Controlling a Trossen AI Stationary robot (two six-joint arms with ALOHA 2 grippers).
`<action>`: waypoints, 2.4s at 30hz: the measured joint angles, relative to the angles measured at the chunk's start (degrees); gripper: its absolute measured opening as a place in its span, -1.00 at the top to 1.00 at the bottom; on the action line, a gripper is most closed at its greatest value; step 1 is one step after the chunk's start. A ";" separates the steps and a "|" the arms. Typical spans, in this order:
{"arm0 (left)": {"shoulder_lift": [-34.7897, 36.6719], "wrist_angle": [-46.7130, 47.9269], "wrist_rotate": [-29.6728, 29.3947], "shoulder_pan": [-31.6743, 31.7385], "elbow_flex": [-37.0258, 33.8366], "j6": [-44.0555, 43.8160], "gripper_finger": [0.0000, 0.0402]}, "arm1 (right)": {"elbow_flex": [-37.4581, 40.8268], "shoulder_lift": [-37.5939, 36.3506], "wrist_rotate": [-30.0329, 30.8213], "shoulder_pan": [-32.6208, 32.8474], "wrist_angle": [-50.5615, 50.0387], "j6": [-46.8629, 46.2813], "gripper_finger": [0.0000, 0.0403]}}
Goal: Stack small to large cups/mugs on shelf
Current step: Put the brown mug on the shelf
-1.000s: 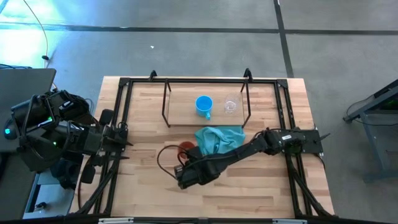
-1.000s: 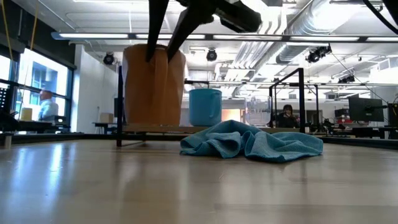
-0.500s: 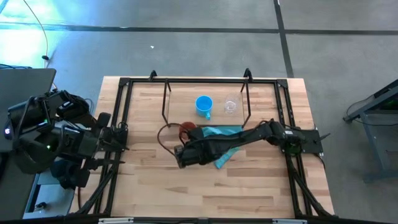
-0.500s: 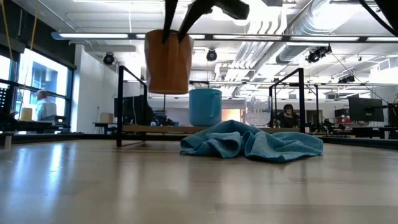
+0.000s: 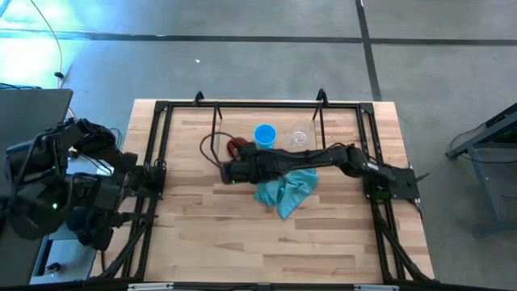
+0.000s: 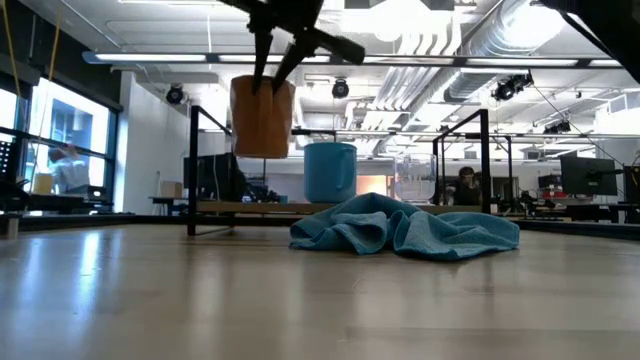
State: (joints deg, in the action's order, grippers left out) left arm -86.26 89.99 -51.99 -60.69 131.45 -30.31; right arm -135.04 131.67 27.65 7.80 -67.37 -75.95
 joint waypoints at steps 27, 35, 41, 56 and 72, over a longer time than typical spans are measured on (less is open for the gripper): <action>4.79 0.03 -5.65 -0.09 -17.24 -9.15 0.23 | 0.07 0.34 -6.59 -9.84 6.87 1.39 0.89; 5.13 0.03 -6.29 -0.09 -17.24 -9.09 0.23 | 0.11 0.80 -10.26 -11.24 6.87 3.89 0.90; 5.38 0.03 -7.68 -0.09 -17.24 -9.02 0.23 | 0.11 0.77 -10.96 -12.17 7.20 4.41 0.90; 5.42 0.03 -10.25 -0.09 -17.24 -10.46 0.23 | 1.07 0.88 -14.78 -14.11 8.33 5.34 0.90; 5.40 0.03 -11.09 -0.09 -17.22 -10.49 0.23 | 1.03 4.23 -19.32 -14.65 10.72 5.47 0.90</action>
State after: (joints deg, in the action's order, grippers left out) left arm -80.86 90.02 -63.07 -60.77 114.24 -40.80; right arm -134.02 135.90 8.34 -6.85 -56.64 -70.48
